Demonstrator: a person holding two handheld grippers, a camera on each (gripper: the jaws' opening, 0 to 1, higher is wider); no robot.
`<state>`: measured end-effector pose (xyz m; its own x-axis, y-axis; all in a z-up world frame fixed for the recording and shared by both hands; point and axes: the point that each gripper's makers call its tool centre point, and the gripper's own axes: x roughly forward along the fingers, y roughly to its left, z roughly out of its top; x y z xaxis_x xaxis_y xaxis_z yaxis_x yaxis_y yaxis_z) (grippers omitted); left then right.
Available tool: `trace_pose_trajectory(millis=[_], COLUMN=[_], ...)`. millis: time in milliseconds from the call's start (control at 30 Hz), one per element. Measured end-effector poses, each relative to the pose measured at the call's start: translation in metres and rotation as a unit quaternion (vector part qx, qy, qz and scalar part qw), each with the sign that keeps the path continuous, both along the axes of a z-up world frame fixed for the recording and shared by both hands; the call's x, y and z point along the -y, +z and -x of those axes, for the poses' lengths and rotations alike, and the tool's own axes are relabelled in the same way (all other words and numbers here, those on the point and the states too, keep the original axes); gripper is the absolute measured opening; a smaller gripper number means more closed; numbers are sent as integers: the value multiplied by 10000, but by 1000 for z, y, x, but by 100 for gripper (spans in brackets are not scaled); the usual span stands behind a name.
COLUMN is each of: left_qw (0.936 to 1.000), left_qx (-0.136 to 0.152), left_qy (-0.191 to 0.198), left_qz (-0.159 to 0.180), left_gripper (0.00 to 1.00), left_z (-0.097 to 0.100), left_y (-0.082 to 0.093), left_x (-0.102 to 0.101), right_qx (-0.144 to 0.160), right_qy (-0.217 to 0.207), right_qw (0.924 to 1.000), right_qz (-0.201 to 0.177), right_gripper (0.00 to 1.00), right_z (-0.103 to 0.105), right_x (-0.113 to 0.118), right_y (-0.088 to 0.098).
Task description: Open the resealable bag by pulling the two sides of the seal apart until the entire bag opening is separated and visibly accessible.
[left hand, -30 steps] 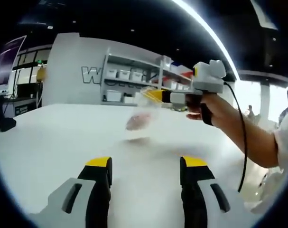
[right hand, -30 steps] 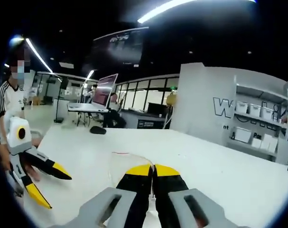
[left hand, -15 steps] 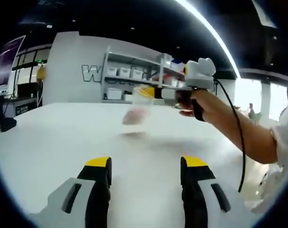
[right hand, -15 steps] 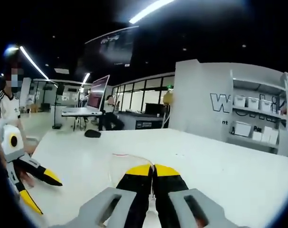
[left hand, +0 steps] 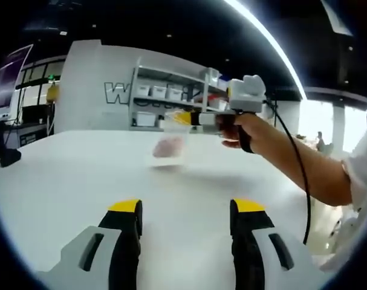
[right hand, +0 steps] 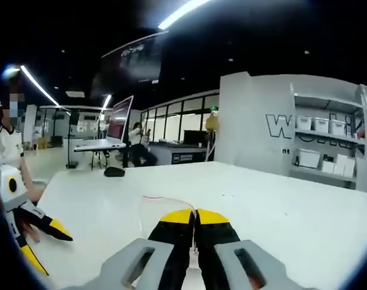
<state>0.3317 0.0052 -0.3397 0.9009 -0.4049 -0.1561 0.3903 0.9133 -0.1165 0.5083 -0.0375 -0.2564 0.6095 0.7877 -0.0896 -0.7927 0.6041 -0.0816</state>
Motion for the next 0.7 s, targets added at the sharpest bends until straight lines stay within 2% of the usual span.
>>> trace_pose_trajectory(millis=[300, 400, 567, 700], left_qw=[10000, 9999, 9995, 9993], left_qx=[-25, -5, 85, 39], left_qy=[46, 98, 295, 344], left_qz=[-11, -29, -95, -141], left_gripper=[60, 65, 90, 92], left_z=[-1, -3, -7, -7], left_y=[0, 1, 4, 2], left_x=[-1, -3, -8, -10], right_qx=[-108, -128, -160, -159], right_qy=[-25, -25, -16, -24], right_qw=[9999, 9998, 9998, 9997], right_qz=[-103, -117, -137, -158], right_gripper=[0, 0, 0, 0], right_z=[-13, -17, -22, -26], right_x=[-1, -2, -5, -8], right_y=[3, 2, 1, 2])
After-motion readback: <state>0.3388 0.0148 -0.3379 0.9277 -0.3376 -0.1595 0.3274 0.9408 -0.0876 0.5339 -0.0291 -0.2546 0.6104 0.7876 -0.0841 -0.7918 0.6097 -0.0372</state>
